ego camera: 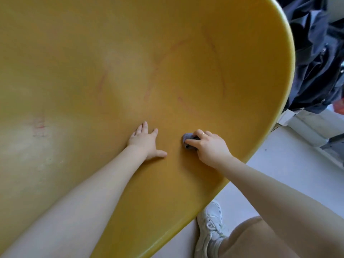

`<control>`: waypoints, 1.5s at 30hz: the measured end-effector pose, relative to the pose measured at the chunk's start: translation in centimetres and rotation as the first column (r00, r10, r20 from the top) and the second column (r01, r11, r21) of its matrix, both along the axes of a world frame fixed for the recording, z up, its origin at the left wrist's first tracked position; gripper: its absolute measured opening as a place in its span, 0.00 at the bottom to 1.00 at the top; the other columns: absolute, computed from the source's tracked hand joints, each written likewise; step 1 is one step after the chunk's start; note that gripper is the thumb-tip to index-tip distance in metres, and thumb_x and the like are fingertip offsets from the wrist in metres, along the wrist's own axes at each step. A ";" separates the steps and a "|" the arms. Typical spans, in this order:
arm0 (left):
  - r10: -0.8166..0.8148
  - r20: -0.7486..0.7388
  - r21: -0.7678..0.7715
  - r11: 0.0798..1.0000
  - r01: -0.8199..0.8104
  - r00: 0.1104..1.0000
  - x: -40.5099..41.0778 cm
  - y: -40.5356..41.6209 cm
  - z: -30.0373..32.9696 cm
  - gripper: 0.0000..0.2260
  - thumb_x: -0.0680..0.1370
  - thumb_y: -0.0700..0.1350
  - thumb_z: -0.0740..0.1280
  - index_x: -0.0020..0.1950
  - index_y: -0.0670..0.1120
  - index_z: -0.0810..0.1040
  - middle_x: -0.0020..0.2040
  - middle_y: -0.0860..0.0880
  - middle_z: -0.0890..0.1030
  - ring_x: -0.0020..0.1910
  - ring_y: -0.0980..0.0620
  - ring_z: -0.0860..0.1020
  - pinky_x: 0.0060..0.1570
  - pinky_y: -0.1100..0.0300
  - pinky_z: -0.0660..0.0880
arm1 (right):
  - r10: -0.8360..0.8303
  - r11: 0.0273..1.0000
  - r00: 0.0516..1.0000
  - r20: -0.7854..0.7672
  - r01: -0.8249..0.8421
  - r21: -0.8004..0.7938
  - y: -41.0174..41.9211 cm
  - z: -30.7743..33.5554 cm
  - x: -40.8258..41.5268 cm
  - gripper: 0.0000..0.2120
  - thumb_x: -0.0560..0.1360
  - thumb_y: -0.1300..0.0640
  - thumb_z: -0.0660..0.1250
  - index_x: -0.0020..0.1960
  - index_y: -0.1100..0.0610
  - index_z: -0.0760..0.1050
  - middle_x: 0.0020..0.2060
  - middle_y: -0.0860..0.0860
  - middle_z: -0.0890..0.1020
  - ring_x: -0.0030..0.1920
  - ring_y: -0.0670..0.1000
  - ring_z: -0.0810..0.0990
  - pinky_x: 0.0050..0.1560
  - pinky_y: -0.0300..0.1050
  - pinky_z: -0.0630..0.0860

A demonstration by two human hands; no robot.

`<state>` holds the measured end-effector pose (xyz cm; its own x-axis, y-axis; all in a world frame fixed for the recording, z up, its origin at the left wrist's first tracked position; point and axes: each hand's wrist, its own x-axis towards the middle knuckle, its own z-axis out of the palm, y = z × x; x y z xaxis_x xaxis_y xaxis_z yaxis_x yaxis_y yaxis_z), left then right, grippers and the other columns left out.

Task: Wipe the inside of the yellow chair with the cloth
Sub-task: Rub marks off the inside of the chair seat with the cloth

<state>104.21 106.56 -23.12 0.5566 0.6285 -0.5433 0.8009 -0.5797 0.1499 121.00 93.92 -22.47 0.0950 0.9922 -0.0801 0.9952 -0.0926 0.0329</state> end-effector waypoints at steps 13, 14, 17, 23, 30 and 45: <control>-0.004 0.006 0.199 0.980 0.003 1.000 6.6 -0.3 -0.3 0.53 0.68 0.70 0.64 0.76 0.41 0.40 0.77 0.42 0.40 0.76 0.46 0.44 0.73 0.53 0.47 | -0.092 0.965 0.988 -0.123 0.119 0.232 -1.7 -1.7 0.1 0.14 0.60 0.64 0.65 0.43 0.55 0.81 0.38 0.57 0.77 0.29 0.57 0.71 0.28 0.43 0.68; -0.031 0.002 0.214 0.976 0.030 1.000 6.8 -0.1 -0.2 0.54 0.67 0.70 0.65 0.76 0.40 0.40 0.77 0.43 0.40 0.76 0.46 0.44 0.73 0.53 0.46 | -0.046 0.971 0.991 -0.129 0.075 0.227 -2.1 -1.7 0.0 0.14 0.60 0.64 0.65 0.43 0.54 0.82 0.37 0.56 0.77 0.27 0.56 0.70 0.26 0.41 0.66; -0.074 -0.018 0.195 0.978 0.076 0.997 7.1 0.4 -0.3 0.55 0.66 0.70 0.66 0.76 0.40 0.40 0.77 0.43 0.38 0.76 0.47 0.42 0.73 0.54 0.45 | 0.014 0.976 0.999 -0.045 -0.004 0.219 -1.7 -1.1 2.6 0.13 0.60 0.64 0.71 0.43 0.51 0.83 0.35 0.56 0.76 0.27 0.56 0.72 0.27 0.40 0.62; -0.038 0.005 0.107 0.994 0.037 0.999 6.9 0.9 -0.6 0.56 0.66 0.68 0.68 0.76 0.41 0.39 0.76 0.44 0.37 0.76 0.48 0.42 0.73 0.56 0.46 | -0.304 0.867 0.941 0.152 0.206 0.454 1.1 1.3 10.0 0.11 0.61 0.69 0.67 0.41 0.59 0.81 0.35 0.60 0.76 0.28 0.54 0.65 0.29 0.42 0.61; -0.025 -0.006 0.120 0.992 0.026 1.000 7.4 0.9 -0.2 0.58 0.64 0.68 0.69 0.76 0.41 0.39 0.77 0.45 0.37 0.76 0.49 0.43 0.73 0.56 0.47 | -0.199 0.932 0.978 -0.053 0.206 0.299 0.4 -1.6 2.5 0.12 0.61 0.65 0.64 0.40 0.57 0.82 0.36 0.57 0.78 0.30 0.58 0.74 0.29 0.43 0.66; 0.008 0.090 0.098 0.995 -0.017 0.996 7.0 1.1 -1.3 0.58 0.64 0.67 0.71 0.76 0.43 0.38 0.77 0.48 0.36 0.76 0.50 0.41 0.73 0.56 0.47 | -0.367 0.862 0.922 0.120 0.289 0.417 4.2 1.7 10.3 0.12 0.66 0.67 0.62 0.45 0.62 0.81 0.41 0.62 0.79 0.41 0.63 0.75 0.36 0.48 0.67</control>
